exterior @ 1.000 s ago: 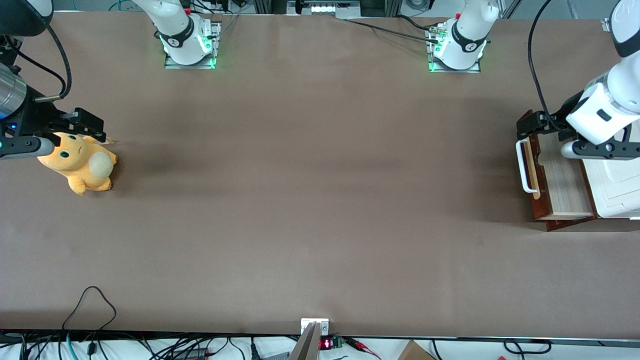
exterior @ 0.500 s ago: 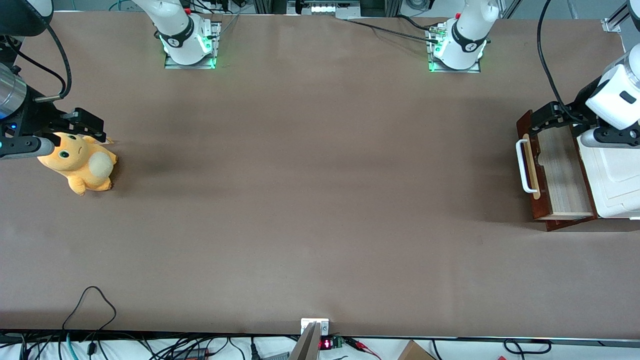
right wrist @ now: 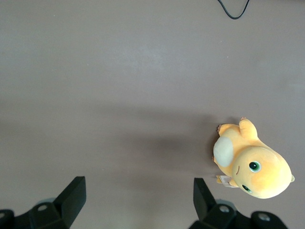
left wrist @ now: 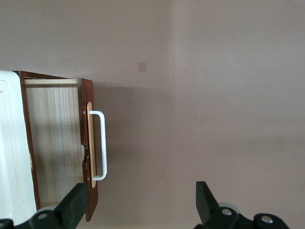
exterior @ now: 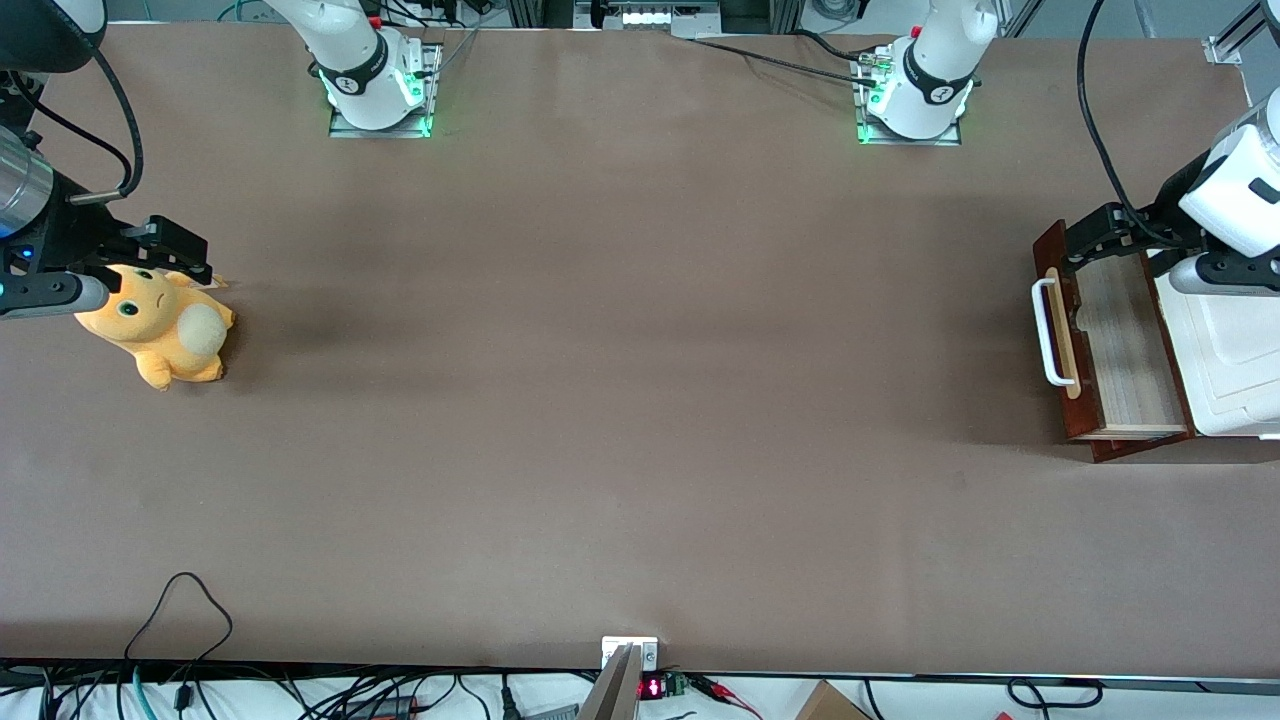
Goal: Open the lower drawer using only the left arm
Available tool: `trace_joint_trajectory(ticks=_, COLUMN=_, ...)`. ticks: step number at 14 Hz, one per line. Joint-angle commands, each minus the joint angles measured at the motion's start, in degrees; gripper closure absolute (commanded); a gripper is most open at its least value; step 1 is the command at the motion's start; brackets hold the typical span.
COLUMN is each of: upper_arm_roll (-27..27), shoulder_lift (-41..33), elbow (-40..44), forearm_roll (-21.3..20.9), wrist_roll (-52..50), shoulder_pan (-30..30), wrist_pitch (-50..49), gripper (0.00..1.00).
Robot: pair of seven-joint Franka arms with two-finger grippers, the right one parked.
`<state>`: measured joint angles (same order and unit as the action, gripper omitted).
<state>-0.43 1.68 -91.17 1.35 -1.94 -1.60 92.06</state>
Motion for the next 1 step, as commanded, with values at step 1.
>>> trace_joint_trajectory(ticks=1, upper_arm_roll=-0.1, shoulder_lift=0.95, elbow=1.79, forearm_roll=0.76, wrist_roll=1.06, shoulder_pan=0.54, wrist_pitch=-0.65, gripper=0.0)
